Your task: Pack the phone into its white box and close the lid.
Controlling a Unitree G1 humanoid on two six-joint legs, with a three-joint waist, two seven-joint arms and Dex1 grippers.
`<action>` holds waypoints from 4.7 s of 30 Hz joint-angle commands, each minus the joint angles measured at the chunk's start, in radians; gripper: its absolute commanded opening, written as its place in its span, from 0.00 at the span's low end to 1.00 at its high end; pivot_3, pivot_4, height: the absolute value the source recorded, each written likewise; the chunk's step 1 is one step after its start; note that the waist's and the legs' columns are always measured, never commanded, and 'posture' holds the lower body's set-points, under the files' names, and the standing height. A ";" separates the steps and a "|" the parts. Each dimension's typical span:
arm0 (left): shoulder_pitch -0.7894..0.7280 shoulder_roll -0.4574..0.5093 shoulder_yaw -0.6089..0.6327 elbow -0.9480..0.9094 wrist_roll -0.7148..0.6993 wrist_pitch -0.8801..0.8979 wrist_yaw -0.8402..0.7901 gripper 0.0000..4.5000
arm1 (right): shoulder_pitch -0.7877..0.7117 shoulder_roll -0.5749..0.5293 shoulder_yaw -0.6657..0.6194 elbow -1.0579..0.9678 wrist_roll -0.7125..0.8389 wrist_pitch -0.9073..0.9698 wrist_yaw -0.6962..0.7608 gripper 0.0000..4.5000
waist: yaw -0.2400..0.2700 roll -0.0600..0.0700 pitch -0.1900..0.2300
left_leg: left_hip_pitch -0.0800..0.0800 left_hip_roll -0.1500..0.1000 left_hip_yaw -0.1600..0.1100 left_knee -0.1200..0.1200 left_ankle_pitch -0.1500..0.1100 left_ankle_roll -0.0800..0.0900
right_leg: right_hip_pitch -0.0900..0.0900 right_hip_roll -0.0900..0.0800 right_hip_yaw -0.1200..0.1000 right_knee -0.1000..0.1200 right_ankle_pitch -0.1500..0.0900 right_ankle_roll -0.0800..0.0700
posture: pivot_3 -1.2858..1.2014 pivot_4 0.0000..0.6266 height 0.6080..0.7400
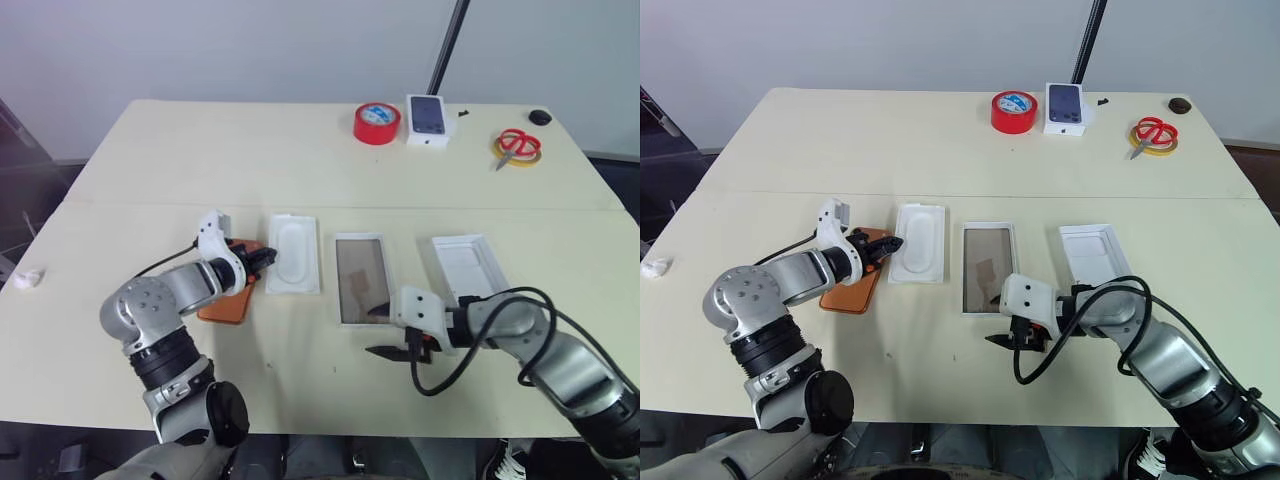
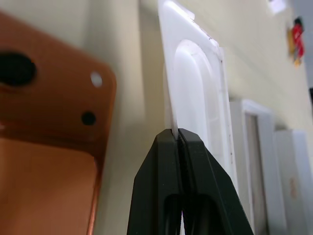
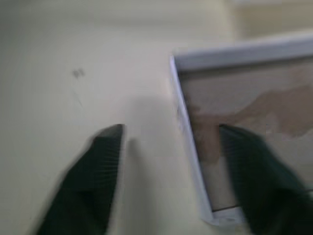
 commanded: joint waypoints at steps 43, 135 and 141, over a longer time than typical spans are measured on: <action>-0.018 0.028 -0.219 0.049 -0.124 -0.032 0.036 0.00 | -0.142 0.105 -0.199 0.063 -0.004 -0.020 -0.022 0.64 | 0.000 -0.001 0.000 | 0.000 0.000 -0.001 -0.001 0.002 -0.004 | -0.001 0.000 -0.001 0.001 0.000 0.000 | 0.52 0.24 0.94; 0.480 0.671 -0.189 -0.088 -0.182 -0.507 -0.314 0.95 | -0.466 0.604 0.072 0.390 -0.267 -0.033 -0.230 0.00 | -0.009 0.000 0.000 | -0.001 0.005 0.000 -0.004 0.002 -0.004 | -0.005 -0.002 -0.001 0.003 0.000 -0.001 | 0.52 0.24 0.94; 0.393 0.672 -0.208 -0.026 -0.215 -0.320 -0.248 0.95 | -0.504 0.621 0.211 0.415 -0.338 0.015 -0.188 0.00 | -0.008 -0.001 0.000 | -0.001 0.004 0.000 -0.004 0.002 -0.004 | -0.005 -0.003 -0.001 0.004 0.000 -0.001 | 0.52 0.24 0.94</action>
